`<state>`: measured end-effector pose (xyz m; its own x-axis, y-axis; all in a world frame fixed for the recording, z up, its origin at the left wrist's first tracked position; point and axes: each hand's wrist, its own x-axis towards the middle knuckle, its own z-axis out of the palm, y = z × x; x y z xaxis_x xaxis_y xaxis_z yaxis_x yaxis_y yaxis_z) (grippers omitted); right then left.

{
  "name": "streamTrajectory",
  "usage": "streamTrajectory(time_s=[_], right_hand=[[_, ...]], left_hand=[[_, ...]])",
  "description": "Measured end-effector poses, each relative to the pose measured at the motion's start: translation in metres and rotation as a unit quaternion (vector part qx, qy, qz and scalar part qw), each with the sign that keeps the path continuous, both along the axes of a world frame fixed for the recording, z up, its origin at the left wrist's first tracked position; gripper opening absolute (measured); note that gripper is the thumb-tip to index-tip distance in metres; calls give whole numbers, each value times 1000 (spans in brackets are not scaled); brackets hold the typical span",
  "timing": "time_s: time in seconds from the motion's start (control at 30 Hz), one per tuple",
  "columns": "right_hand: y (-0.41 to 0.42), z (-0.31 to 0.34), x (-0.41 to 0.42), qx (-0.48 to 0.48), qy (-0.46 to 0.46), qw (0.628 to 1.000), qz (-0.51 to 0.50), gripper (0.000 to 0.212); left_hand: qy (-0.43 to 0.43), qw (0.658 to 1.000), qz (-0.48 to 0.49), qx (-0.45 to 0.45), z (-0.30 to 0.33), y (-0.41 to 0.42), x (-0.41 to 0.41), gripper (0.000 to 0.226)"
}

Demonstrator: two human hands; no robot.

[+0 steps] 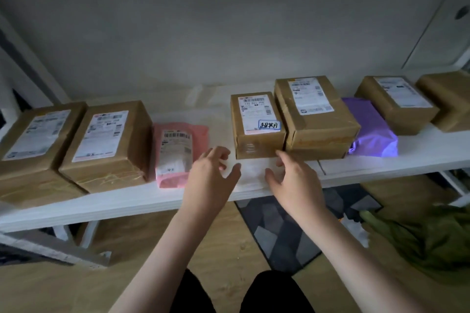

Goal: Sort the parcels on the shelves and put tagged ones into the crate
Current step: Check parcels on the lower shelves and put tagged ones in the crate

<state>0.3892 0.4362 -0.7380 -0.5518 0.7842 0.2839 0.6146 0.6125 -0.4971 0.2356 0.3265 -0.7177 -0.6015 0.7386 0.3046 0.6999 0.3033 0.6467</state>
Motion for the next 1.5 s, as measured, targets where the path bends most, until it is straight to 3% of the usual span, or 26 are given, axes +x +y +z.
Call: streamTrajectory(time_s=[0.17, 0.33, 0.5, 0.6, 0.7, 0.83, 1.07, 1.17, 1.27, 1.37, 1.5], right_hand=[[-1, 14, -8, -45, -53, 997, -16, 61], [2, 16, 1, -90, -28, 995, -33, 57], [27, 3, 9, -104, 2, 995, 1, 68], [38, 6, 8, -109, 4, 993, 39, 59], [45, 15, 0, -102, -1, 993, 60, 47], [44, 17, 4, -78, -4, 995, 67, 14], [40, 8, 28, -90, -42, 988, 121, 25], [43, 18, 20, -98, -59, 984, 136, 43], [44, 28, 7, -70, -63, 983, 156, 48], [40, 29, -2, -17, -52, 988, 142, 49], [36, 27, 2, 95, 41, 989, 110, 49]], left_hand=[[-19, 1000, 8, -18, 1, 38, -11, 55], [-40, 998, -2, -52, 5, 52, -20, 61], [-31, 996, -32, -72, -4, 63, -24, 65], [-39, 996, -35, -74, -7, 68, -24, 71], [-26, 997, -26, -69, -8, 67, -18, 60], [-2, 998, -1, -68, -5, 46, 4, 50], [-21, 999, -10, -45, -16, -9, 20, 61], [-19, 998, -22, -58, -12, -3, 12, 66], [-7, 999, -13, -48, -14, 8, 5, 68], [64, 997, 2, -42, -15, 15, 5, 73], [120, 992, 3, 33, -1, 10, 8, 82]])
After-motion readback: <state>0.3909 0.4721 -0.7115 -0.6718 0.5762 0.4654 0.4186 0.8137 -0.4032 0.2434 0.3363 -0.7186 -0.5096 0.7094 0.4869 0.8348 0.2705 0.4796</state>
